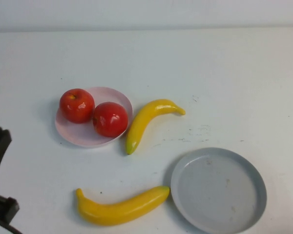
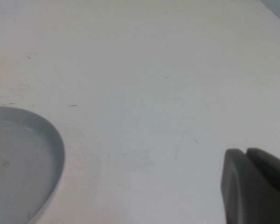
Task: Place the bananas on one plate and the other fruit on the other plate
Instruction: Put another type of fruit in the right plate
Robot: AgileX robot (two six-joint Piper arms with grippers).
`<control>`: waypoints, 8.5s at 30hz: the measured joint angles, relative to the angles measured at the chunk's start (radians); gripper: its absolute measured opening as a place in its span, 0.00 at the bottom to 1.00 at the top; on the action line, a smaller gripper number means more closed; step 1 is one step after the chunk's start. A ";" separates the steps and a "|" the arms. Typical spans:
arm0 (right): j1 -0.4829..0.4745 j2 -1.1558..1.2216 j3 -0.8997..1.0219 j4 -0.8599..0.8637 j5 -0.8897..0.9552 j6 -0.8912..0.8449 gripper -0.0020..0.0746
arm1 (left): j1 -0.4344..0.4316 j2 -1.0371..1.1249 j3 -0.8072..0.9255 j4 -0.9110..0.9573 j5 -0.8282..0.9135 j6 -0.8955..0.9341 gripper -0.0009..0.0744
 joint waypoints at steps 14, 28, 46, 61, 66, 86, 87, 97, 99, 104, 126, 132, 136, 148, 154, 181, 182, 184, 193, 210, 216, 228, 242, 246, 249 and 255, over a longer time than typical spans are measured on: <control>0.000 0.000 0.000 0.000 0.000 0.000 0.00 | 0.235 -0.414 0.329 0.444 0.045 -0.539 0.01; 0.000 -0.002 0.000 0.000 -0.002 0.000 0.00 | 0.312 -0.478 0.388 0.457 0.317 -0.559 0.01; 0.000 -0.002 0.000 0.000 -0.002 0.000 0.00 | 0.312 -0.478 0.389 0.465 0.330 -0.559 0.01; 0.000 -0.002 0.000 0.150 -0.174 0.018 0.00 | 0.312 -0.478 0.389 0.465 0.330 -0.559 0.01; 0.000 -0.002 0.000 0.500 -0.330 0.026 0.00 | 0.312 -0.478 0.389 0.465 0.330 -0.559 0.01; 0.000 0.484 -0.498 0.639 0.348 -0.220 0.00 | 0.312 -0.478 0.389 0.465 0.330 -0.559 0.01; 0.000 0.535 -0.523 0.638 0.376 -0.243 0.00 | 0.312 -0.478 0.389 0.465 0.330 -0.559 0.01; 0.029 0.907 -0.780 0.629 0.493 -0.418 0.00 | 0.312 -0.478 0.389 0.465 0.330 -0.559 0.01; 0.078 0.957 -0.812 0.624 0.493 -0.428 0.00 | 0.312 -0.478 0.389 0.465 0.330 -0.559 0.01; 0.246 1.068 -0.888 0.559 0.480 -0.432 0.00 | 0.312 -0.478 0.389 0.465 0.330 -0.559 0.01; 0.797 1.627 -1.242 0.271 0.482 -0.692 0.51 | 0.312 -0.478 0.389 0.465 0.330 -0.559 0.01; 0.829 1.737 -1.288 0.288 0.497 -0.946 0.62 | 0.312 -0.478 0.389 0.465 0.330 -0.559 0.01; 0.857 1.808 -1.333 0.314 0.497 -1.041 0.62 | 0.312 -0.478 0.389 0.465 0.330 -0.559 0.01; 0.873 1.960 -1.446 0.309 0.532 -1.117 0.61 | 0.312 -0.478 0.389 0.465 0.330 -0.559 0.01; 0.875 1.996 -1.447 0.283 0.534 -1.124 0.58 | 0.312 -0.478 0.389 0.465 0.330 -0.559 0.01; 0.797 1.635 -1.234 0.048 0.310 -0.001 0.42 | 0.312 -0.478 0.389 0.465 0.330 -0.559 0.01; 0.774 1.615 -1.202 0.028 0.321 0.054 0.42 | 0.312 -0.478 0.389 0.465 0.330 -0.559 0.01; 0.732 1.590 -1.153 0.003 0.351 0.123 0.42 | 0.312 -0.478 0.389 0.465 0.330 -0.559 0.01; 0.592 1.583 -1.057 -0.029 0.420 0.259 0.42 | 0.312 -0.478 0.389 0.465 0.330 -0.559 0.01; 0.582 1.680 -1.029 -0.013 0.452 0.298 0.65 | 0.312 -0.478 0.389 0.465 0.330 -0.559 0.01; 0.582 1.682 -1.122 -0.004 0.517 0.355 0.65 | 0.312 -0.478 0.389 0.465 0.330 -0.559 0.01; 0.582 1.906 -1.572 0.113 0.427 0.362 0.64 | 0.312 -0.478 0.389 0.465 0.330 -0.559 0.01; 0.577 2.366 -2.193 0.128 0.686 0.481 0.64 | 0.312 -0.478 0.389 0.465 0.330 -0.559 0.01; 0.577 2.416 -2.263 0.130 0.739 0.509 0.64 | 0.312 -0.478 0.389 0.465 0.330 -0.559 0.01; 0.577 2.438 -2.287 0.130 0.746 0.514 0.64 | 0.312 -0.478 0.389 0.465 0.330 -0.559 0.01; 0.577 2.451 -2.293 0.113 0.753 0.515 0.59 | 0.312 -0.478 0.389 0.465 0.330 -0.559 0.01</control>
